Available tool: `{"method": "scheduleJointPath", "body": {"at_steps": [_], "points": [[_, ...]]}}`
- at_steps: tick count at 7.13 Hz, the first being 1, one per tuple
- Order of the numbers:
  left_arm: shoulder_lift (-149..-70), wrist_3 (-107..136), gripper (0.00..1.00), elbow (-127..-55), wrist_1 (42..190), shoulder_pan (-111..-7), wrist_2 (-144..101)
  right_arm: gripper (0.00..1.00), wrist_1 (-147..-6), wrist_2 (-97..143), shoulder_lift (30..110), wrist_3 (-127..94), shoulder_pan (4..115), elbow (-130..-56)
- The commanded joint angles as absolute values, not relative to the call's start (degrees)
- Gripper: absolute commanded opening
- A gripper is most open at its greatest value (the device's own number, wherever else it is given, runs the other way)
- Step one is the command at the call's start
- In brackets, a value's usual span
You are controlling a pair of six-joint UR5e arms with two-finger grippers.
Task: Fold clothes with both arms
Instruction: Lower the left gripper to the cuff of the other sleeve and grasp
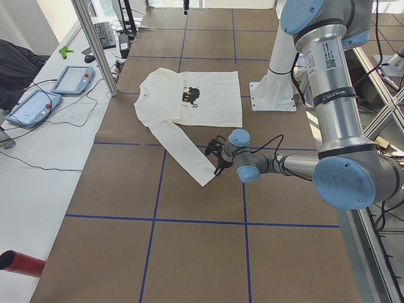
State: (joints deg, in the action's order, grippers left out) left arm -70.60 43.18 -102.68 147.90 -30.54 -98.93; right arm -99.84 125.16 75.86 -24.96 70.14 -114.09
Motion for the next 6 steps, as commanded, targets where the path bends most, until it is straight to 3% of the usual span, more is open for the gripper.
{"method": "scheduleJointPath", "body": {"at_steps": [1, 3, 6], "points": [[-70.8, 42.5, 0.0, -103.4, 147.9, -30.8, -99.0, 1.0, -99.8, 125.2, 75.8, -25.0, 70.1, -114.1], [-71.4, 42.5, 0.0, -106.8, 147.9, -32.3, -99.0, 1.0, -99.8, 125.2, 75.8, -25.0, 70.1, -114.0], [-86.9, 41.0, 0.0, -106.4, 138.8, -41.7, -99.5, 1.0, -99.8, 125.1, 77.8, -25.0, 70.1, -114.0]]}}
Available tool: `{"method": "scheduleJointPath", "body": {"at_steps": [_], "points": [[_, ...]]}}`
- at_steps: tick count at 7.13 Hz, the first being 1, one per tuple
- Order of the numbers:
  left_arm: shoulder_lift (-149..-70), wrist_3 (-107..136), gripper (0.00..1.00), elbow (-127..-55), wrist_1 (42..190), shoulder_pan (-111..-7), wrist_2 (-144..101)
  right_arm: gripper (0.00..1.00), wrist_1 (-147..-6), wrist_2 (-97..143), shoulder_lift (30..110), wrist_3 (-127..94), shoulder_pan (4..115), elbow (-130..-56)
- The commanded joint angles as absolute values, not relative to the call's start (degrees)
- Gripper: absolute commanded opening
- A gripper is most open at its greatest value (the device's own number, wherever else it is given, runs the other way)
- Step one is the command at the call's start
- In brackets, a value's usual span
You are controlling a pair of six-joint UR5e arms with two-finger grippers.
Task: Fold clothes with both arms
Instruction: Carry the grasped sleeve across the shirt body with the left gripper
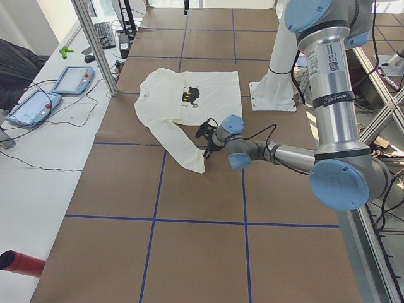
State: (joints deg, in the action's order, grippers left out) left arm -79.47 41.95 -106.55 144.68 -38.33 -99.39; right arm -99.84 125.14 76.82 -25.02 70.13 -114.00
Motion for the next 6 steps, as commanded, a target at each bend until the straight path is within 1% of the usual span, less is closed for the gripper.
{"method": "scheduleJointPath", "body": {"at_steps": [1, 2, 4, 5, 6], "points": [[-93.9, 41.0, 0.0, -104.3, 133.1, -43.0, -99.4, 1.0, -99.8, 125.1, 77.9, -25.1, 70.1, -114.0], [-100.7, 41.0, 0.0, -100.4, 131.0, -44.8, -99.5, 1.0, -99.8, 125.1, 77.9, -25.3, 70.1, -114.0], [-118.6, 42.1, 0.0, -90.5, 120.3, -47.0, -99.6, 1.0, -99.8, 125.1, 77.9, -25.7, 70.1, -114.0], [-123.3, 43.8, 0.0, -89.3, 118.5, -47.0, -99.7, 1.0, -99.8, 125.1, 77.8, -25.7, 70.1, -114.0], [-129.9, 50.2, 0.0, -86.6, 115.2, -46.8, -99.8, 1.0, -99.8, 125.1, 77.8, -25.7, 70.2, -114.0]]}}
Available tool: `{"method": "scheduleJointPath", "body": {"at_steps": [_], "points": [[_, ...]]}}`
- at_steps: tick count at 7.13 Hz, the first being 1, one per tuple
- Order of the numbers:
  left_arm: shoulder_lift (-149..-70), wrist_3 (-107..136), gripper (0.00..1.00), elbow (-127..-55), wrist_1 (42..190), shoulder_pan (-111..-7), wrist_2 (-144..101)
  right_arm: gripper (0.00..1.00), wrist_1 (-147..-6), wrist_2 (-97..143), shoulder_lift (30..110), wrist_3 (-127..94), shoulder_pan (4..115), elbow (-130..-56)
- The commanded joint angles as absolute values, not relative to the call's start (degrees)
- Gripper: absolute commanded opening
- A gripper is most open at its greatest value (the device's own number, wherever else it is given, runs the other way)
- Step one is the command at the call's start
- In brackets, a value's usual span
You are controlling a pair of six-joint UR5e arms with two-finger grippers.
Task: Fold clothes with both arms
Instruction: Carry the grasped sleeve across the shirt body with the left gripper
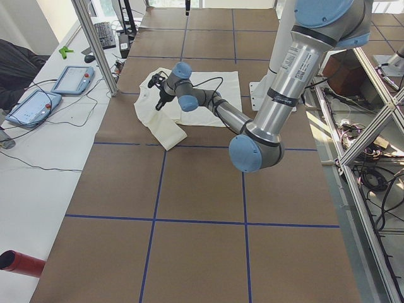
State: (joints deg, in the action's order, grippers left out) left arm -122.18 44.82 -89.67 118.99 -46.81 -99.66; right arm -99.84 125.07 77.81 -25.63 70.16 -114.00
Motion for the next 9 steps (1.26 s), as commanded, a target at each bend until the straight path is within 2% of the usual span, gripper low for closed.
{"method": "scheduleJointPath", "body": {"at_steps": [1, 2, 3, 5, 7, 9], "points": [[-137.8, 54.4, 0.0, -82.0, 115.2, -46.4, -99.8, 1.0, -99.8, 125.1, 77.7, -25.7, 70.3, -114.0], [-141.8, 54.8, 0.0, -80.4, 115.7, -43.1, -99.5, 1.0, -99.8, 125.1, 77.6, -25.7, 70.3, -114.0], [-142.5, 54.1, 0.0, -80.1, 121.2, -39.8, -99.1, 1.0, -99.8, 125.1, 77.7, -25.7, 70.4, -114.0], [-139.9, 47.7, 0.0, -77.7, 135.8, -31.3, -92.0, 1.0, -99.8, 125.1, 77.6, -25.7, 70.6, -114.0], [-140.1, 45.8, 0.0, -75.1, 137.9, -29.1, -90.2, 1.0, -99.8, 125.1, 77.6, -25.7, 70.8, -114.0], [-142.6, 45.9, 0.16, -72.4, 137.9, -29.1, -90.2, 1.0, -99.8, 125.0, 77.6, -25.7, 70.8, -113.9]]}}
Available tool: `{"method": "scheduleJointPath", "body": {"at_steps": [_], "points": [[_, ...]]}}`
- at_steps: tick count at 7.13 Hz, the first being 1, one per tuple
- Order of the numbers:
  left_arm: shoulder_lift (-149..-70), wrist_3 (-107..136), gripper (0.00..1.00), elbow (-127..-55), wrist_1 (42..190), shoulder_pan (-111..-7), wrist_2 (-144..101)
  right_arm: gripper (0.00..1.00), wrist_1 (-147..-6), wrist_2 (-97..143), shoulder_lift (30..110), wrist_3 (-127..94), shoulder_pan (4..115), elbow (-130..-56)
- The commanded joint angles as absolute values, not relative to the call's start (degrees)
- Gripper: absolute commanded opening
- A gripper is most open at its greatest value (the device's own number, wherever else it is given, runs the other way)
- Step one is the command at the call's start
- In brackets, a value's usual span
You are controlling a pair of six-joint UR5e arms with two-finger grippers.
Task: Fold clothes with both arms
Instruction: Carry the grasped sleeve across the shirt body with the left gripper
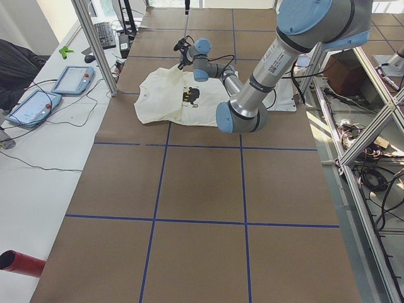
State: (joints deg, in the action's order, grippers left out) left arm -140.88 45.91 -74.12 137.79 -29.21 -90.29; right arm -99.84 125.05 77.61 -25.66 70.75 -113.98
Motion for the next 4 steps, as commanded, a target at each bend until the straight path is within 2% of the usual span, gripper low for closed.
{"method": "scheduleJointPath", "body": {"at_steps": [1, 2, 3, 4], "points": [[-146.2, 46.7, 0.16, -68.1, 137.9, -29.1, -89.9, 1.0, -99.8, 125.1, 77.7, -25.7, 70.8, -114.0], [-146.3, 46.8, 0.28, -68.0, 138.0, -29.1, -90.0, 1.0, -99.8, 125.0, 77.7, -25.7, 70.8, -113.9], [-146.3, 47.9, 0.99, -68.3, 138.4, -29.1, -90.0, 1.0, -99.8, 125.0, 77.6, -25.8, 70.7, -113.9], [-145.9, 55.6, 1.0, -68.5, 139.7, -29.1, -90.3, 1.0, -99.8, 125.0, 77.1, -25.8, 70.5, -113.8]]}}
